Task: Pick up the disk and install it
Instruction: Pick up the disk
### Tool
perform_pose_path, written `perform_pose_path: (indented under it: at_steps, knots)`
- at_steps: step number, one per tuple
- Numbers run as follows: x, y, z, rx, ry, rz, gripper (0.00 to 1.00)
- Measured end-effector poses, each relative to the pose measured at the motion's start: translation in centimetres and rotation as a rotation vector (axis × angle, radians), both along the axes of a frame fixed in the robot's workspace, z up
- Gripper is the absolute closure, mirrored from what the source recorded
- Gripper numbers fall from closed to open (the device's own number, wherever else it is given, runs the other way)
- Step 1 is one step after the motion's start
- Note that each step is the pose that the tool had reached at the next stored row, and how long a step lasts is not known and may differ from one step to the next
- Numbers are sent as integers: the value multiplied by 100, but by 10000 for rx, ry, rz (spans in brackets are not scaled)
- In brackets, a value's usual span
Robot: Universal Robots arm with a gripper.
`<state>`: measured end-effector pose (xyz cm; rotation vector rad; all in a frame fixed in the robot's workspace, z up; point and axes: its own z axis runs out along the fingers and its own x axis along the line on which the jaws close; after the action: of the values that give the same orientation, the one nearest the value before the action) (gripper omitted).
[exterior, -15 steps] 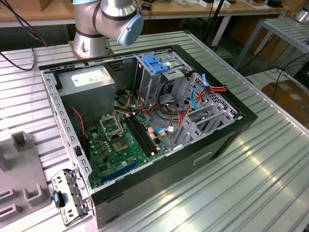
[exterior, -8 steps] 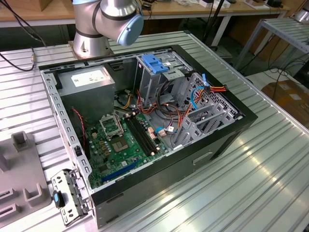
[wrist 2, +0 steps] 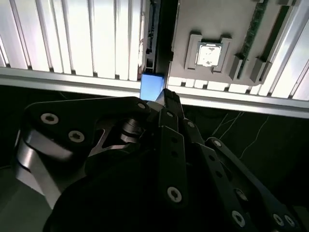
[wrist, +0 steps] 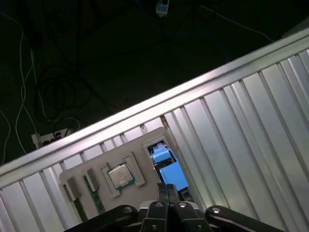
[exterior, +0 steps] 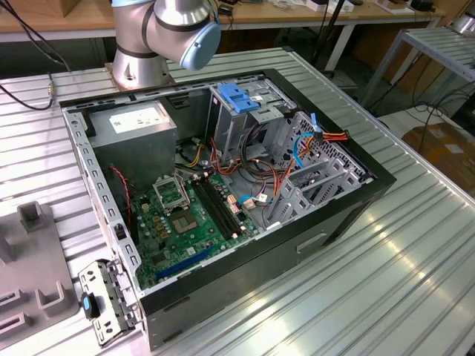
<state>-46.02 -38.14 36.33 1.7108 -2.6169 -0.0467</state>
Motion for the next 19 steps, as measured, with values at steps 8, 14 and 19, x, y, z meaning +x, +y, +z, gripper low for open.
perform_pose_path:
  at_steps: [8,14,19]
  knots:
    - [0,19,-87,-3,-160,1436,83]
    - [-2,35,-129,-4,-241,1932,64]
    - [-6,42,-158,-7,-308,2260,63]
